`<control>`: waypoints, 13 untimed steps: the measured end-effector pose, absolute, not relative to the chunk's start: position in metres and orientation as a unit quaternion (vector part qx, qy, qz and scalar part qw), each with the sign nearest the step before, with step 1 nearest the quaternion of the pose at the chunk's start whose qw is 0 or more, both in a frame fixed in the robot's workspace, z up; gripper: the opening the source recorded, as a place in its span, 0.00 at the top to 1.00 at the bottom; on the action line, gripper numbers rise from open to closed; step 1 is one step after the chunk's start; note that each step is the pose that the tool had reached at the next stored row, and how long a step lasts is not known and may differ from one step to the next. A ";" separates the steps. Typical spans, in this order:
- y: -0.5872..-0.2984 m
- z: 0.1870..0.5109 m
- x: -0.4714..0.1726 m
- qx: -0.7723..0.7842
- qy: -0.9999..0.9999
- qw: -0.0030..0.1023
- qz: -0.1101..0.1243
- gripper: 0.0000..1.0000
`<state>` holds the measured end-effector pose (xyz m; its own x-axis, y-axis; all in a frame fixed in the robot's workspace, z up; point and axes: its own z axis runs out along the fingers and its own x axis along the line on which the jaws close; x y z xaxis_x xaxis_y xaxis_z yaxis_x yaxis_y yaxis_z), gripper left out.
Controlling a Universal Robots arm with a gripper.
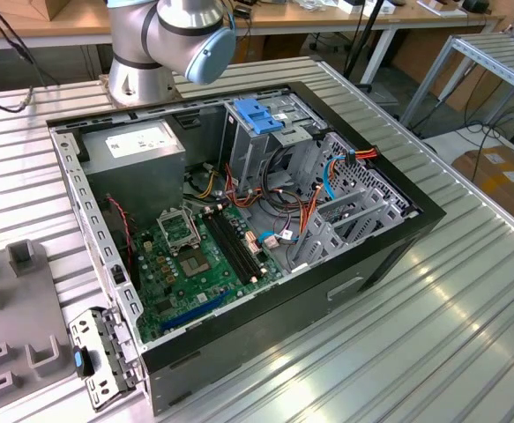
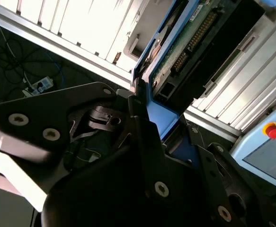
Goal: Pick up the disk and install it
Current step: 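Pick up the disk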
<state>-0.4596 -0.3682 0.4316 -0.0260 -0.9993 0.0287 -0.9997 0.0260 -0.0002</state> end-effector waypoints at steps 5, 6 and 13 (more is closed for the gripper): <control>-0.368 0.438 -0.460 0.698 -0.716 0.010 0.010 0.63; -0.368 0.440 -0.460 0.698 -0.716 0.010 0.010 0.63; -0.368 0.450 -0.460 0.698 -0.716 0.010 0.010 0.63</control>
